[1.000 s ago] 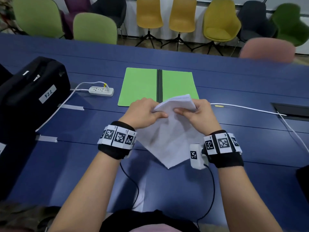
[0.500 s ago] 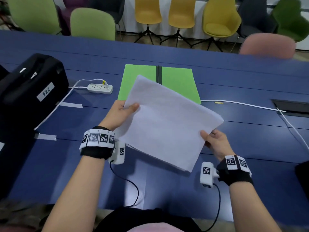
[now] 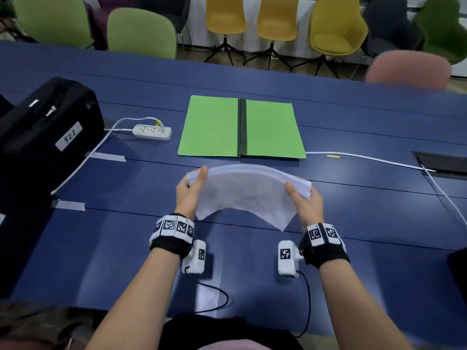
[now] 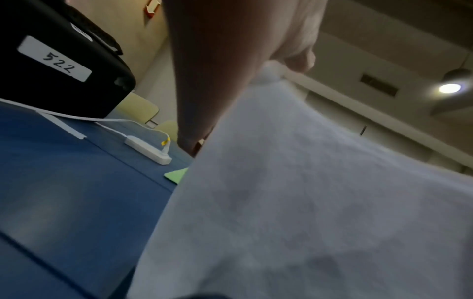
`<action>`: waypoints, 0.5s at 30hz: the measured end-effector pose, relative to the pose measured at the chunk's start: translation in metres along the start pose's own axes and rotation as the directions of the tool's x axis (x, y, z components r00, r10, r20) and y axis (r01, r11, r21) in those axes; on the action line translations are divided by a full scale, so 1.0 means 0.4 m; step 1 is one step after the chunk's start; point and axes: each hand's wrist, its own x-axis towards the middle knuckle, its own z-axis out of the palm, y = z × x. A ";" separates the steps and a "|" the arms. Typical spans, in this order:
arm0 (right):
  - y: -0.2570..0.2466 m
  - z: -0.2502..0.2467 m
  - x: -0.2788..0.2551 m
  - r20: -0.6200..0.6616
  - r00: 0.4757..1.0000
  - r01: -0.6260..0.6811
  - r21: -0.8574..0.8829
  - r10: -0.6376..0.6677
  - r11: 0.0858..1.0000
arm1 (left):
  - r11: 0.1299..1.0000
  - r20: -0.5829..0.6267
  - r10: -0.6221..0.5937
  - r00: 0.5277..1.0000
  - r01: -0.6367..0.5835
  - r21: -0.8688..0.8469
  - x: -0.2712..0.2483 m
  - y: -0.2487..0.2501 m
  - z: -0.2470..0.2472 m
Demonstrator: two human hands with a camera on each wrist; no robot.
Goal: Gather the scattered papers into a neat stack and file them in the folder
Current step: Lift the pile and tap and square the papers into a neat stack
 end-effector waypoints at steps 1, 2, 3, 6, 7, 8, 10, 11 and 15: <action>0.004 0.003 0.000 -0.019 0.999 -0.026 0.021 0.026 0.999 | 1.000 -0.015 -0.016 1.000 0.016 -0.001 -0.001 -0.006 0.003; 0.004 0.007 0.001 -0.037 0.998 -0.040 0.040 0.041 0.998 | 1.000 -0.035 -0.025 0.999 0.025 -0.006 0.000 -0.010 0.008; 0.003 0.011 0.002 -0.056 0.997 -0.042 0.053 0.045 0.998 | 0.999 -0.057 -0.035 0.998 0.034 -0.020 -0.001 -0.010 0.015; 0.002 0.021 0.010 -0.109 0.993 -0.042 0.086 0.051 0.995 | 0.996 -0.123 -0.063 0.990 0.056 -0.063 0.004 -0.007 0.035; -0.004 0.024 0.011 -0.112 0.992 -0.047 0.097 0.058 0.994 | 0.996 -0.142 -0.068 0.987 0.059 -0.072 0.006 -0.006 0.038; -0.005 0.025 0.015 -0.118 0.991 -0.056 0.107 0.069 0.993 | 0.994 -0.153 -0.072 0.985 0.059 -0.088 0.009 -0.006 0.039; -0.011 0.027 0.022 -0.137 0.989 -0.044 0.120 0.060 0.992 | 0.994 -0.157 -0.054 0.986 0.037 -0.105 0.009 -0.005 0.042; -0.019 0.030 0.024 -0.151 0.988 -0.019 0.123 0.038 0.992 | 0.994 -0.156 -0.043 0.987 0.026 -0.109 0.008 -0.002 0.044; -0.023 0.038 0.032 -0.190 0.981 0.033 0.019 -0.028 0.999 | 0.996 -0.187 -0.024 0.982 0.007 -0.091 0.013 -0.003 0.049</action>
